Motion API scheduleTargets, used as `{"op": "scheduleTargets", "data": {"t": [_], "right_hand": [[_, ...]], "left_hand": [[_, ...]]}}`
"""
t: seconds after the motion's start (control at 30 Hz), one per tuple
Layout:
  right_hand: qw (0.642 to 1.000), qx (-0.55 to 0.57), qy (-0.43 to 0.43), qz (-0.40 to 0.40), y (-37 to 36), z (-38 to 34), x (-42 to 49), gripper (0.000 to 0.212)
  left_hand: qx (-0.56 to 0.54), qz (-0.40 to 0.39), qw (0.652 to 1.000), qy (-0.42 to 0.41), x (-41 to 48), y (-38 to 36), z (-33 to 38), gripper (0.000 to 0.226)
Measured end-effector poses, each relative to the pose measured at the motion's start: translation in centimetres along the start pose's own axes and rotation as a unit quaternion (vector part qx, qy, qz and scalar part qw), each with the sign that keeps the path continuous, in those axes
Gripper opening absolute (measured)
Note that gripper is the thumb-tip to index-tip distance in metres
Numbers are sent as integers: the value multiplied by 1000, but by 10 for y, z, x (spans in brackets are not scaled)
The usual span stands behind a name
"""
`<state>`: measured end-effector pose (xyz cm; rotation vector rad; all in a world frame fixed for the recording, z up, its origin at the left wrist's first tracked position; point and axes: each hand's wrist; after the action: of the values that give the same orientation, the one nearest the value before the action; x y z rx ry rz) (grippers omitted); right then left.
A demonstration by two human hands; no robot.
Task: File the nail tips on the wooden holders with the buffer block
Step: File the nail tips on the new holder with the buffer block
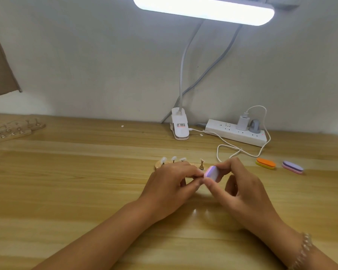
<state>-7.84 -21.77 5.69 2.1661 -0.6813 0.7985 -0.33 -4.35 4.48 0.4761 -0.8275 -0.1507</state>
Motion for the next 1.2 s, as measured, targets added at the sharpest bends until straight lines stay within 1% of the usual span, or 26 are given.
{"op": "scheduleTargets", "data": {"t": [0.03, 0.1, 0.17, 0.2, 0.23, 0.33, 0.37, 0.47, 0.53, 0.57, 0.67, 0.73, 0.8, 0.83, 0.9, 0.97, 1.0, 1.07, 1.13, 1.2], "right_hand": [[1000, -2, -9, 9, 0, 2, 1, 40], [999, -21, 24, 9, 1, -1, -1, 39], [997, -31, 68, -22, 0, -7, -7, 35], [996, -27, 73, -32, 0, -7, -8, 35], [997, -20, 62, -32, 0, -7, -7, 37], [1000, 2, -14, 0, 0, 0, 1, 44], [1000, -2, -19, 7, 0, 2, 2, 44], [999, -28, 41, -4, 0, -5, -5, 36], [998, -14, 57, -24, -1, -6, -8, 33], [999, -4, 44, -23, -1, -5, -6, 34], [1000, 12, -23, 14, 0, 1, 1, 41], [1000, -3, -1, 18, 0, 0, 0, 40], [999, -13, 47, -8, -1, -5, -5, 35], [998, -8, 56, -19, -1, -6, -6, 35], [1000, 11, 22, -15, -1, -4, -3, 38], [999, 21, -30, 8, 0, 1, 2, 44], [999, 15, -37, 17, 0, 3, 3, 46], [1000, -4, -12, 24, 2, 0, 1, 43], [1000, -9, 17, 6, 1, -4, -4, 39], [1000, 5, 17, -15, -1, -5, -5, 39]], "left_hand": [[0, 3, 1000, -3, 0, 0, 0, 15], [-2, -5, 1000, 3, 1, 1, 1, 21], [-9, -17, 1000, 9, 1, 2, 0, 31], [-10, -19, 1000, 10, 1, 1, 0, 34], [-10, -15, 1000, 11, 1, 1, -1, 33], [-13, 2, 1000, 13, 0, -1, -3, 21], [-12, 2, 1000, 13, 0, -1, -3, 20], [-13, -11, 1000, 20, 0, 0, -2, 28], [-8, -16, 1000, 18, 0, 0, -2, 30], [-8, -13, 1000, 18, 0, 0, -2, 28], [-4, 0, 1000, 14, -1, -1, -1, 20], [-2, 3, 1000, 10, -1, -1, 0, 20], [-1, -6, 1000, 12, -1, 1, 0, 25], [-1, -11, 1000, 13, 0, 1, 0, 26], [-4, -12, 1000, 13, 0, 1, -1, 23], [-6, -5, 1000, 6, 0, 0, -1, 19], [-5, -5, 1000, 2, 0, 0, -1, 18], [-5, -10, 1000, -5, -1, 1, -1, 18], [5, -16, 1000, -8, -1, 1, -1, 19], [12, -19, 1000, -5, -1, 1, -2, 20]]}}
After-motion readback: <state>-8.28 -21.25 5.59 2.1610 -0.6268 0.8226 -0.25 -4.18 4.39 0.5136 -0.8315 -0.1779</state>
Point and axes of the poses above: each hand's wrist, its own x-axis towards the middle knuckle, its own y-axis out of the back of the hand, z = x × y, and after that the axes turned 15 degrees about z, right-handed
